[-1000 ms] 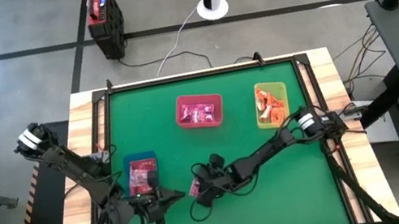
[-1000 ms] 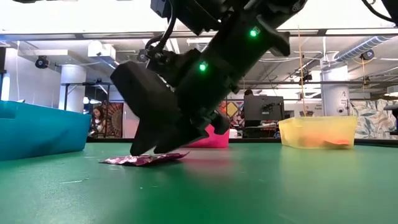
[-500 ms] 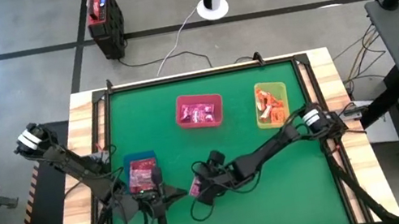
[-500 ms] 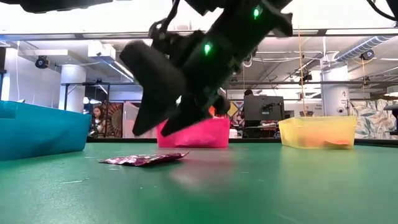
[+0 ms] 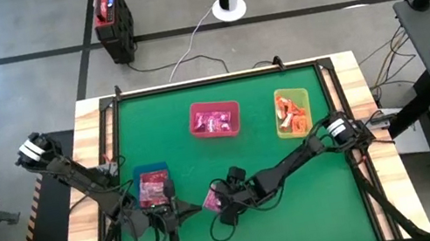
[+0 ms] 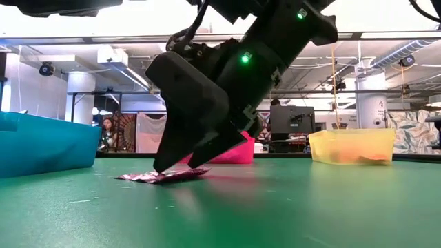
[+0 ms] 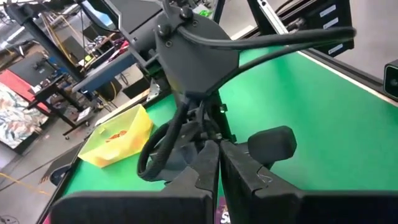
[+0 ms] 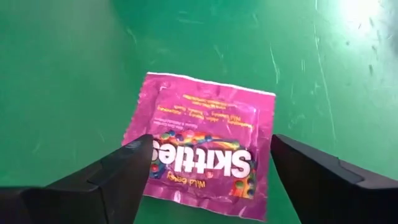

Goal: Sort candy by brand, put in halloween buckets
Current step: Put the violet candy into the red bin

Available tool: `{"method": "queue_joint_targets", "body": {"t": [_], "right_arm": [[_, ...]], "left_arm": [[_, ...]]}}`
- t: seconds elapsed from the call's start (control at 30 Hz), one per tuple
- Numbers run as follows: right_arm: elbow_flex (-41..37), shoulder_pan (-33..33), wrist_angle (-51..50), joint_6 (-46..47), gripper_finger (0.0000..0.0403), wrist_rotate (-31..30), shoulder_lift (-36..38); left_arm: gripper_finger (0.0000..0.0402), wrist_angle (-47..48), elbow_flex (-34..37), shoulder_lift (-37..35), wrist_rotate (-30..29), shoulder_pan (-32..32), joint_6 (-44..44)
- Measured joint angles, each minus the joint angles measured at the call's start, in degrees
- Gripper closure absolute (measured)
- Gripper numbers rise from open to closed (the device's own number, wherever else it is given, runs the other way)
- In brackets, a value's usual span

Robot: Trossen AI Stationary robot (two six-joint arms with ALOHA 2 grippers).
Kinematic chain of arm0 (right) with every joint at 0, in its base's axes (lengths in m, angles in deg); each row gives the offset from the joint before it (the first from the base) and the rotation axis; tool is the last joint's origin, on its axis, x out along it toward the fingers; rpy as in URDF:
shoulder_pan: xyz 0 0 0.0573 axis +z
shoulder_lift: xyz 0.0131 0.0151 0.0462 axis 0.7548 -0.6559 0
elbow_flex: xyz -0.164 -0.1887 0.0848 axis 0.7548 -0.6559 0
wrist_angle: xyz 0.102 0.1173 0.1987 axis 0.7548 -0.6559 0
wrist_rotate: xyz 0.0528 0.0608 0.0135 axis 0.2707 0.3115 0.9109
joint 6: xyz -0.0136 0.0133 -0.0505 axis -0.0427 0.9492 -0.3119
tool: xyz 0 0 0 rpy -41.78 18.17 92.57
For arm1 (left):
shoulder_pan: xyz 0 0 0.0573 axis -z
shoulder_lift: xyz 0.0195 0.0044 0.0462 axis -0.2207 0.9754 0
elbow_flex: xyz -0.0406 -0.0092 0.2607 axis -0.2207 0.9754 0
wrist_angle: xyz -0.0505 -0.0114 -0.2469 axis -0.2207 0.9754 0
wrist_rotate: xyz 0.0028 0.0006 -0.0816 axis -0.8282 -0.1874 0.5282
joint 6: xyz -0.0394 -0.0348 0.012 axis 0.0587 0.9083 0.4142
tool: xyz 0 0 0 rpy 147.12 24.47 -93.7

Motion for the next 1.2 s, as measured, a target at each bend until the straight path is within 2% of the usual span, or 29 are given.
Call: {"method": "queue_joint_targets", "body": {"t": [0.23,0.37,0.5,1.03,1.2], "right_arm": [[-1.92,-0.02,0.74,2.88,0.0108,-0.08,0.03],[-3.95,-0.02,3.89,3.21,0.0134,-0.4,0.17],[-5.05,-0.05,6.53,3.12,0.0176,-0.55,0.2],[-5.12,-0.11,6.7,0.47,0.0348,-0.4,0.15],[-5.23,0.0,6.9,-1.72,0.0391,-2.38,0.46]], "left_arm": [[0.0402,0.0,0.0,0.0,0.0,0.0,0.69],[0.0402,0.0,0.0,0.0,-0.02,0.0,0.69],[0.0402,0.0,0.0,0.0,-0.04,0.0,0.9],[0.0402,0.03,0.0,0.0,-0.17,0.0,1.33],[0.0402,0.11,0.0,0.0,-0.17,0.0,1.71]]}}
